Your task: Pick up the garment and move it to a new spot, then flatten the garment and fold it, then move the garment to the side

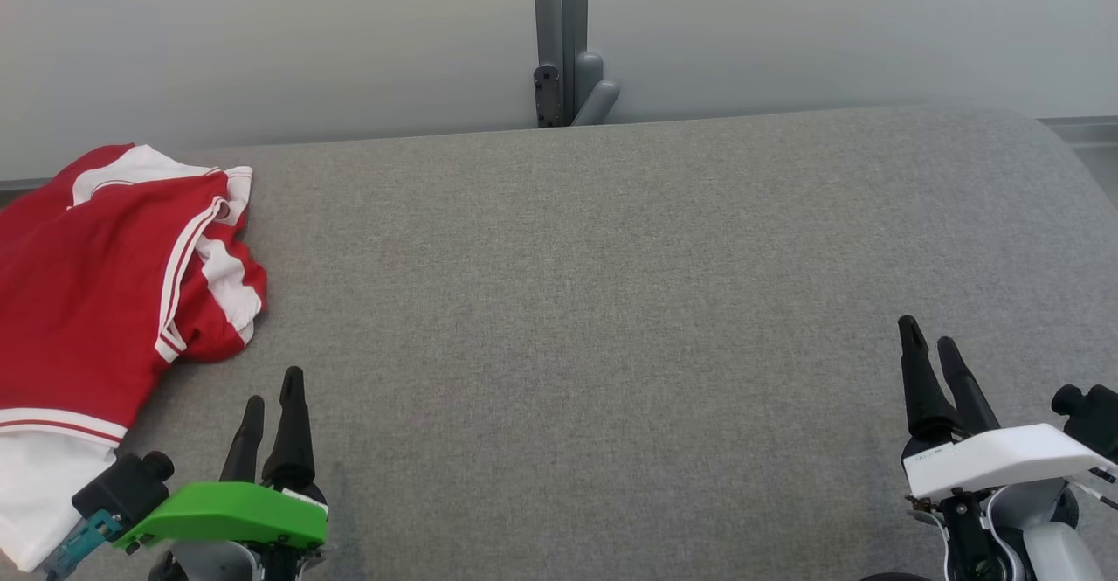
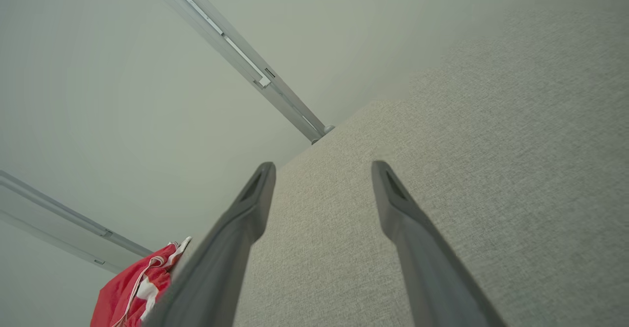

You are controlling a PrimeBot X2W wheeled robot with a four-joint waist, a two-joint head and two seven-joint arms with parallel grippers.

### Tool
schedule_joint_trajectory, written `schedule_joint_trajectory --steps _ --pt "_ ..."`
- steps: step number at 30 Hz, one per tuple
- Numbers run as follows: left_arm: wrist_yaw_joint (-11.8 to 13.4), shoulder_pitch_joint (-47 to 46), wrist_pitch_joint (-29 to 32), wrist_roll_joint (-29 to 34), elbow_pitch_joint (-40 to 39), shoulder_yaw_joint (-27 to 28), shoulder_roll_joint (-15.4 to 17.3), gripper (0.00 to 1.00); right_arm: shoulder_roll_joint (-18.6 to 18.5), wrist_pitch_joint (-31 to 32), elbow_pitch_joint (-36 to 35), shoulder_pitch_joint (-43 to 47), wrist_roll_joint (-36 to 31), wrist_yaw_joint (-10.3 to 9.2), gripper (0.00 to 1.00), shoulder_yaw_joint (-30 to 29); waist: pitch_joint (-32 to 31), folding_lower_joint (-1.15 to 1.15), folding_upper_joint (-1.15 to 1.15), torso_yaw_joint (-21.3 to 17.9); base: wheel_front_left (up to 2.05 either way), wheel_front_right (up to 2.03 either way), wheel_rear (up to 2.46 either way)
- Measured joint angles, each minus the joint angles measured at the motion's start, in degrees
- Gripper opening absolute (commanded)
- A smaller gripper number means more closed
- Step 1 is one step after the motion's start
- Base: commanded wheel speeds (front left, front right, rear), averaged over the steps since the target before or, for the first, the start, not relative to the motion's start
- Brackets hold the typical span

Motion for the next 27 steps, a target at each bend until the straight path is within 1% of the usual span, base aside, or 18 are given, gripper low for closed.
schedule_joint_trajectory --steps 12,27 --pt "0.53 0.26 -2.26 8.93 0.01 -1.30 0.63 1.00 -0.55 -2.21 -0.46 0.04 -10.01 0.00 1.00 0.23 0.15 0.00 0.00 0.20 0.00 0.00 0.00" --pt "1.19 0.91 -4.76 19.54 -0.53 -2.74 1.11 1.00 -1.23 -4.65 -1.69 0.56 -20.87 0.01 1.00 -0.08 0.18 0.00 0.00 0.43 0.00 0.00 0.00"
